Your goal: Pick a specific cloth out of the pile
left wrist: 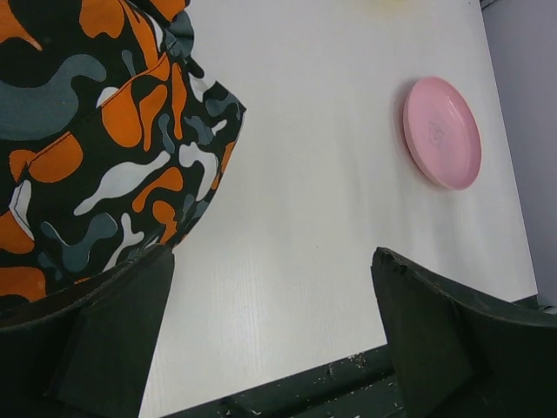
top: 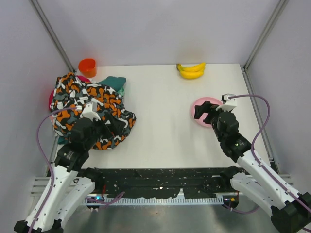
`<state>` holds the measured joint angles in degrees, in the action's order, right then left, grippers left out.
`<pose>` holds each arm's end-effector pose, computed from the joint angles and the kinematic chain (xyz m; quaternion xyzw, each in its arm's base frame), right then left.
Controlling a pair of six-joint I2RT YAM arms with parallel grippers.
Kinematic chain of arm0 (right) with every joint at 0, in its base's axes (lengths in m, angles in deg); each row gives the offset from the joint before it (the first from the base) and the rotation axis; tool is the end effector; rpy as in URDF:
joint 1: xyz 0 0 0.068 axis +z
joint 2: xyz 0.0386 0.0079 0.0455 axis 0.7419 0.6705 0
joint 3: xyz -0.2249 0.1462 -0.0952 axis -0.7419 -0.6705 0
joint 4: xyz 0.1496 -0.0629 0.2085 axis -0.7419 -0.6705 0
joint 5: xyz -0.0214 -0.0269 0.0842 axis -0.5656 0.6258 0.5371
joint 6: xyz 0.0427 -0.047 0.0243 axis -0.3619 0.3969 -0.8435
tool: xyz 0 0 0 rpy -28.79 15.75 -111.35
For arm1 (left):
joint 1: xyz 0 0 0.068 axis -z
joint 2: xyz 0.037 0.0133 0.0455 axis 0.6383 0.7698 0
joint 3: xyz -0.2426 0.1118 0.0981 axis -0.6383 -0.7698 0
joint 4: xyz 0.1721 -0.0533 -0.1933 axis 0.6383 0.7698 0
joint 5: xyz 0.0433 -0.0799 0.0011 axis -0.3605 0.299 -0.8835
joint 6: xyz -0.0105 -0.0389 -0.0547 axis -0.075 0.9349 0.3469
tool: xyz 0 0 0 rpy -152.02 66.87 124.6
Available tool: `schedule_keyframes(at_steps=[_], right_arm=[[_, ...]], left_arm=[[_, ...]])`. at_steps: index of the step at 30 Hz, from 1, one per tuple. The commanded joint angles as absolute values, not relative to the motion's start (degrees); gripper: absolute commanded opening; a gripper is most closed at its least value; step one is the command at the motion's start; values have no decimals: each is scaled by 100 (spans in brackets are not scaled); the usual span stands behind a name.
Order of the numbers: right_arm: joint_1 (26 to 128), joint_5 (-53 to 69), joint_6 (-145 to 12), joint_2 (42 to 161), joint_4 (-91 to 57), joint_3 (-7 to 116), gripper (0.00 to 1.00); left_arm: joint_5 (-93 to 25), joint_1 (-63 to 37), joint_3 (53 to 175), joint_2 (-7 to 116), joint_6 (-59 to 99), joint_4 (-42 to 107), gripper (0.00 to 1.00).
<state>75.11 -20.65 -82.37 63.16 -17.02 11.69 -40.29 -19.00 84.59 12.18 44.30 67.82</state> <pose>0.1827 0.0725 0.2929 0.0849 0.7629 0.1409 0.6253 0.1313 -0.0514 0.3132 -0.1026 0.8291 -0.2732 0.4769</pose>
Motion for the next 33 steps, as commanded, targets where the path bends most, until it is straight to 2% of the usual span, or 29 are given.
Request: schedule_keyframes(at_steps=[1, 4, 11, 18, 25, 26, 27, 29, 30, 31, 33], right_arm=[[7514, -2255, -8298, 6217, -1278, 1111, 95], [7514, -2080, -8246, 6156, -997, 970, 95], [7514, -1974, -8228, 6243, -689, 733, 95], [7514, -1859, -8193, 6507, -671, 750, 95], [7514, -1719, -8193, 6744, -671, 820, 95], [7514, -1719, -8202, 6770, -662, 829, 95], [7514, -1684, -8202, 6779, -662, 838, 95], [7505, -1614, -8219, 6806, -645, 847, 95], [7522, -1587, -8219, 6806, -627, 838, 95], [7514, -1526, -8245, 6815, -610, 829, 95], [7505, -1490, -8254, 6832, -566, 803, 95]], left_arm=[[-4176, -1814, 8731, 1337, 4334, 6675, 100], [-4570, -1455, 8827, 1556, 4132, 6850, 100], [-6416, -48, 9240, 2811, 3842, 7650, 100], [-7233, 50, 9381, 4674, 3552, 7467, 100], [-9491, -107, 10635, 6889, 4085, 8790, 100], [-9755, -274, 10943, 7109, 4349, 9324, 98], [-9879, -449, 11163, 7312, 4508, 9556, 91], [-10056, -1072, 11515, 7507, 4720, 9821, 68], [-9969, -1336, 11682, 7507, 4668, 9804, 62], [-9890, -1617, 11814, 7490, 4624, 9839, 58], [-9994, -1979, 12122, 7376, 4371, 9735, 56]])
